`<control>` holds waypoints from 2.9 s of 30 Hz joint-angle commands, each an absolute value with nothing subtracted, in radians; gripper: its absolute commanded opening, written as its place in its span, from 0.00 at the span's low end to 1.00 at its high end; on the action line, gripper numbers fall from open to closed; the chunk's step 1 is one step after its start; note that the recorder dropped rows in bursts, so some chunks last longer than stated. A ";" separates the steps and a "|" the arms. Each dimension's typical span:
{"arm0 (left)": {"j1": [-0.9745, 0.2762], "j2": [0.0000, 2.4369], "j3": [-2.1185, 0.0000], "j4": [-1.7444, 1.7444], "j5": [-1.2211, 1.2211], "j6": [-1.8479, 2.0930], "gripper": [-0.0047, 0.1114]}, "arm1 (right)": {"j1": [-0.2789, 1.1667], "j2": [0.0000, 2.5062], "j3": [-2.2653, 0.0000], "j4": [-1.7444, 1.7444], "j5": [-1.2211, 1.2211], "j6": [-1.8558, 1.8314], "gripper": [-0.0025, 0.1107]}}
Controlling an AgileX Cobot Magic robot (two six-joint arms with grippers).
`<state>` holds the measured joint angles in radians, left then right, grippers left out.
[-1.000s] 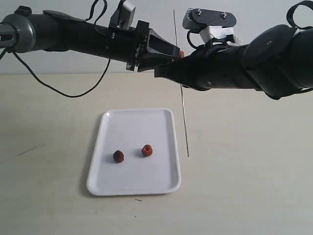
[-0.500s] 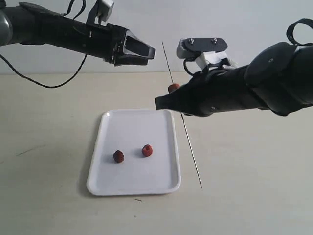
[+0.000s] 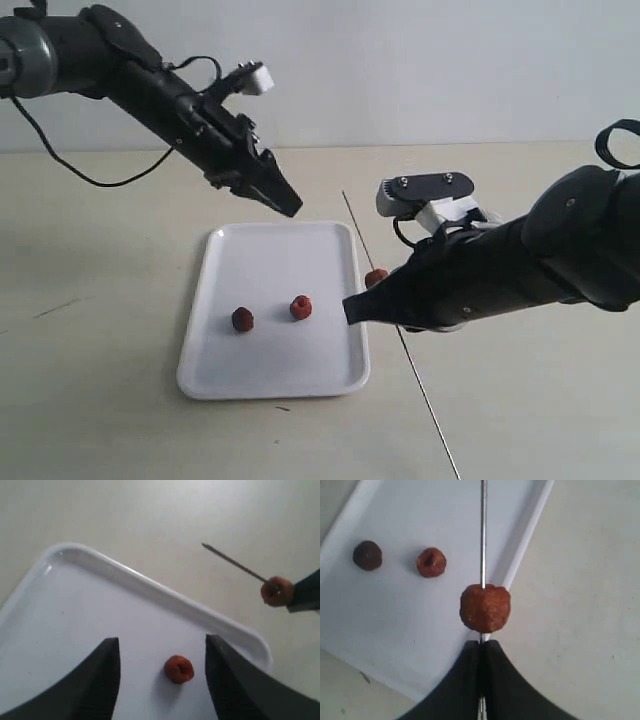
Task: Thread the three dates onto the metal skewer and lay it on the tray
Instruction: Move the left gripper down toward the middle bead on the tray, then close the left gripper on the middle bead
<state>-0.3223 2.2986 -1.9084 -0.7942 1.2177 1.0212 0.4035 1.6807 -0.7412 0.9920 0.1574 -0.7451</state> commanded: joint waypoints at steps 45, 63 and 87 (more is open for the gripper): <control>-0.581 2.308 -1.788 -0.344 1.078 1.181 0.48 | 0.399 1.674 -0.705 0.988 0.159 -0.748 0.02; -0.583 2.348 -1.788 -0.349 1.067 1.181 0.48 | 0.399 1.674 -0.705 0.988 0.160 -0.748 0.02; -0.583 2.348 -1.788 -0.344 1.060 1.144 0.32 | 0.399 1.674 -0.705 0.988 0.150 -0.748 0.02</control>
<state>-0.5794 2.3446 -1.7923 -0.3406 1.0635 1.1561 0.4035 1.6807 -0.7122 0.9920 0.1609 -0.7451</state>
